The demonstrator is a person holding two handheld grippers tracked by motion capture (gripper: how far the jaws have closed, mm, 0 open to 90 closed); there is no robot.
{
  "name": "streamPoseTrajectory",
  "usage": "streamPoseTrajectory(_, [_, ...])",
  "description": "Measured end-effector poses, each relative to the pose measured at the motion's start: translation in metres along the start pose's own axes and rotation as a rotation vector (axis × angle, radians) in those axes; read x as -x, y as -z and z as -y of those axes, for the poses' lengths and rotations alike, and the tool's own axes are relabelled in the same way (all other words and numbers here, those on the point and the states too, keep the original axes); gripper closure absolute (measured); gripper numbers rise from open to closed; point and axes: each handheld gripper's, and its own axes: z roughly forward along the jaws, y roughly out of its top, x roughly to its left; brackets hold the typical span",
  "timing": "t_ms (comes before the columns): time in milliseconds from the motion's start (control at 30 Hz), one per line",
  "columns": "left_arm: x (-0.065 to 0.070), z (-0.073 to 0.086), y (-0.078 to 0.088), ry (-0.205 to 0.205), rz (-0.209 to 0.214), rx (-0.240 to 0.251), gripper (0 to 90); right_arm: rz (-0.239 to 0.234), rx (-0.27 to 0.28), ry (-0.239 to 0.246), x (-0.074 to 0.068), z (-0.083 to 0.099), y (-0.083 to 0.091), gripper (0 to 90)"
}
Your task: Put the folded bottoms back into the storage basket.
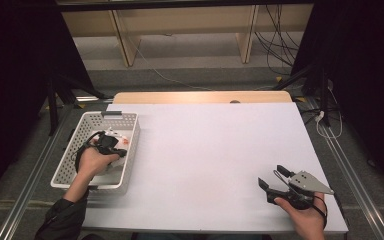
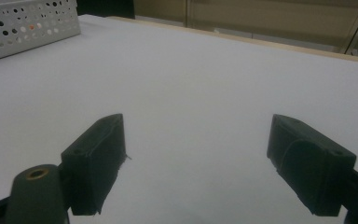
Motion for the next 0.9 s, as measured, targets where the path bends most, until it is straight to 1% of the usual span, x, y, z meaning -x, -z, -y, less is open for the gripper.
streamPoseTrajectory(67, [0.000,0.001,0.002,-0.009,0.007,-0.007,89.6,0.000,0.001,-0.002,0.000,0.000,0.000,20.0])
streamPoseTrajectory(133, [0.001,0.001,0.004,-0.009,0.014,-0.007,89.5,0.000,-0.003,-0.001,0.000,0.000,0.000,20.0])
streamPoseTrajectory(300, [0.003,0.003,0.007,-0.024,0.021,-0.021,89.5,-0.001,0.001,-0.001,0.000,0.000,0.000,20.0])
streamPoseTrajectory(367, [0.003,0.004,0.008,-0.027,0.023,-0.025,89.5,-0.001,-0.005,-0.001,0.000,0.000,0.001,20.0])
streamPoseTrajectory(433, [0.003,0.005,0.010,-0.033,0.025,-0.027,89.5,-0.002,0.001,-0.003,0.000,0.000,0.000,20.0])
streamPoseTrajectory(600, [0.004,0.007,0.014,-0.038,0.019,-0.013,89.5,-0.002,0.002,-0.003,0.000,0.000,0.000,20.0])
streamPoseTrajectory(667, [0.003,0.007,0.017,-0.039,0.015,-0.002,89.5,-0.002,0.004,-0.005,0.000,0.000,0.000,20.0])
streamPoseTrajectory(800, [0.004,0.007,0.026,-0.023,0.003,0.048,88.4,-0.002,0.009,-0.005,0.000,0.000,0.000,20.0])
streamPoseTrajectory(833, [0.005,0.007,0.031,-0.013,-0.004,0.079,87.9,-0.002,0.008,-0.006,0.000,0.000,0.000,20.0])
streamPoseTrajectory(900, [0.006,0.006,0.037,-0.009,-0.015,0.132,86.4,-0.001,0.004,-0.004,0.000,0.000,0.000,20.0])
